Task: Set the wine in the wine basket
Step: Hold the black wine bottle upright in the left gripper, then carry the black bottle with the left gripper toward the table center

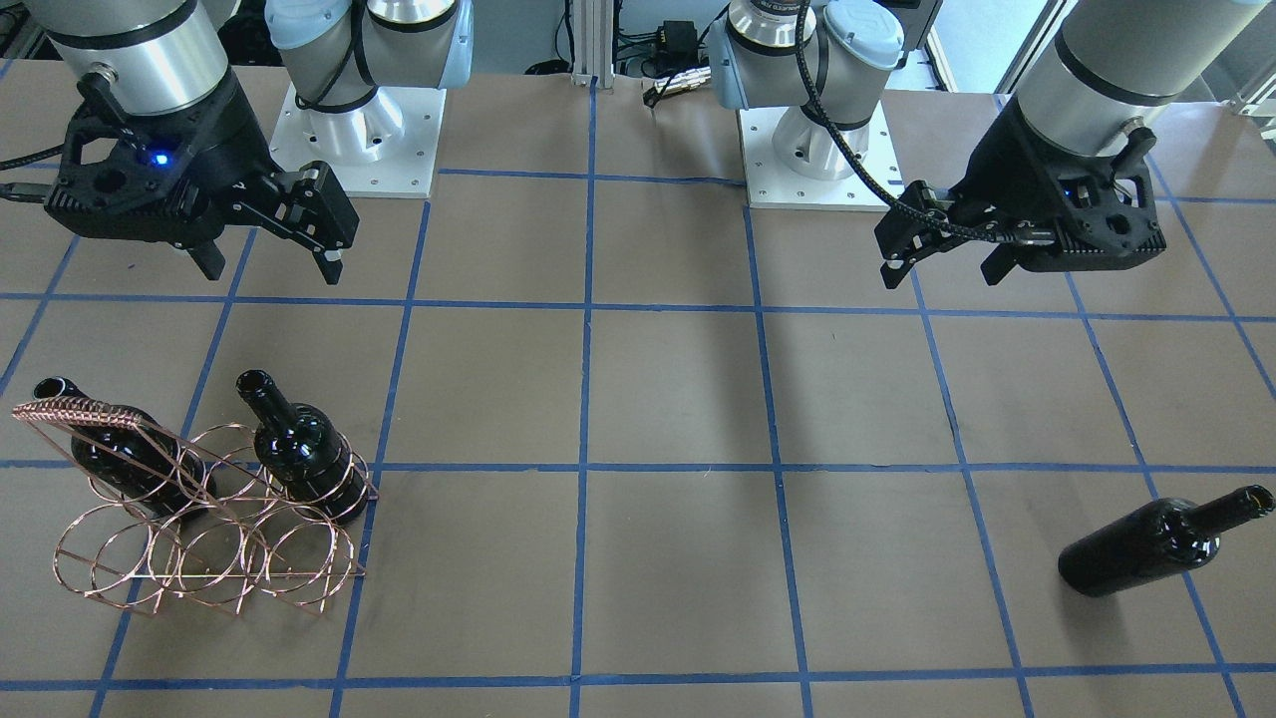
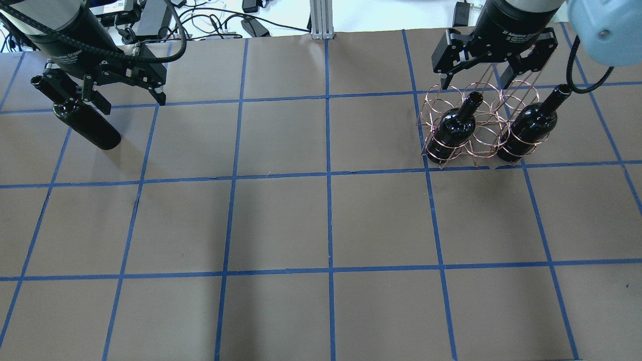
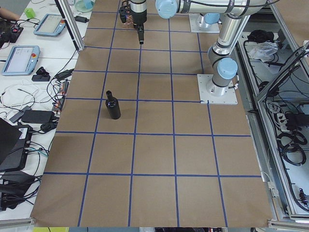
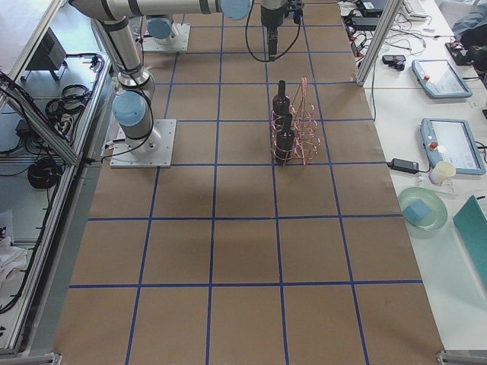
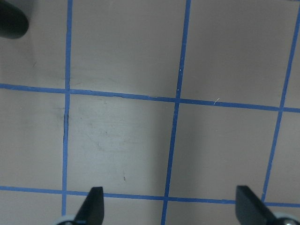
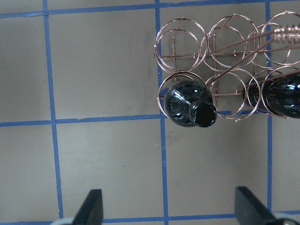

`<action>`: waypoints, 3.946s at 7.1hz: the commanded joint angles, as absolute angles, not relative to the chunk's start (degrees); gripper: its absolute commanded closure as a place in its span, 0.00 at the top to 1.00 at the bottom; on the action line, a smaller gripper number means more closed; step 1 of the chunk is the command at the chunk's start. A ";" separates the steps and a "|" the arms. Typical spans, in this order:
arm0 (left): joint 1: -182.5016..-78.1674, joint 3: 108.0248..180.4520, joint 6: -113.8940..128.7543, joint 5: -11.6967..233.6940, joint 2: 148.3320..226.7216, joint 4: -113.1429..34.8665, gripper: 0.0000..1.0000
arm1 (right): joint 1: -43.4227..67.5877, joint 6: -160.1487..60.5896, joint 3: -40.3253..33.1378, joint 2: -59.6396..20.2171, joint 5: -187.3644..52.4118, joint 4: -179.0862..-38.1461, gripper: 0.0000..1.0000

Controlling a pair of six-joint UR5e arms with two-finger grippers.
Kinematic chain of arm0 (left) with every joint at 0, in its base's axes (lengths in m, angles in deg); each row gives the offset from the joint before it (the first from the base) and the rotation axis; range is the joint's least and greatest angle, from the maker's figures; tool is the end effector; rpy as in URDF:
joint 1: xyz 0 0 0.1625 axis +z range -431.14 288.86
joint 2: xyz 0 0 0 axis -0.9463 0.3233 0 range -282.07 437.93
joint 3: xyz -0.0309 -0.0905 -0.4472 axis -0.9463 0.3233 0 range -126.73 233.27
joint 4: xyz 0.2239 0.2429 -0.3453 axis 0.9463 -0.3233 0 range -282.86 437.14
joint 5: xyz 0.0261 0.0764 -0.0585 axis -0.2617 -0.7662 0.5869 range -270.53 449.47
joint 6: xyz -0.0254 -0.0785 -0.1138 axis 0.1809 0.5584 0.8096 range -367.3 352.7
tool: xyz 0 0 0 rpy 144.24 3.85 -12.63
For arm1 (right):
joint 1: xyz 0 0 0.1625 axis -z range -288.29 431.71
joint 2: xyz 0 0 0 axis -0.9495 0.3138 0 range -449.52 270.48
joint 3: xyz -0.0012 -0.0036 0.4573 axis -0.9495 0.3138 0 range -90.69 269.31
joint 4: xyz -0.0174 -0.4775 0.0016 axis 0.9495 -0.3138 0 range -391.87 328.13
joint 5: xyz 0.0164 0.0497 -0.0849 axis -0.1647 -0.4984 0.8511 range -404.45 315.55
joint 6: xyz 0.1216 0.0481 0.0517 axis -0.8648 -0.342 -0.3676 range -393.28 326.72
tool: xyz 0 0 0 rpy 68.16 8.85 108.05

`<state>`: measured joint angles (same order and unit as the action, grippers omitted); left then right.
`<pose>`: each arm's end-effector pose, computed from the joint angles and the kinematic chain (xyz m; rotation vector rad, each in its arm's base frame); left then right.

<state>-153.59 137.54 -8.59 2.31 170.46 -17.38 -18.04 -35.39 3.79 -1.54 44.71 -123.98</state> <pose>-0.0637 -0.5883 0.5023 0.1696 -3.0856 -0.0295 0.1328 -0.5857 0.5070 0.0633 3.1226 -0.1242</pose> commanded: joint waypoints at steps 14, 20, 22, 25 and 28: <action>-130.65 127.80 -42.00 -0.80 187.07 -2.16 1.00 | -18.11 -35.48 3.71 -1.54 44.67 -123.98 1.00; -130.73 128.15 -41.14 1.84 193.86 3.66 0.94 | -18.11 -35.56 3.71 -1.54 44.67 -123.98 1.00; -130.73 128.15 -40.08 4.12 194.56 3.75 0.77 | -18.20 -35.65 3.71 -1.45 44.67 -123.98 1.00; -130.73 128.15 -40.52 3.77 194.91 4.72 0.76 | -18.20 -35.74 3.71 -1.54 44.67 -123.98 1.00; -130.73 128.06 -40.17 3.95 194.91 5.33 0.67 | -18.20 -35.74 3.71 -1.54 44.67 -123.98 1.00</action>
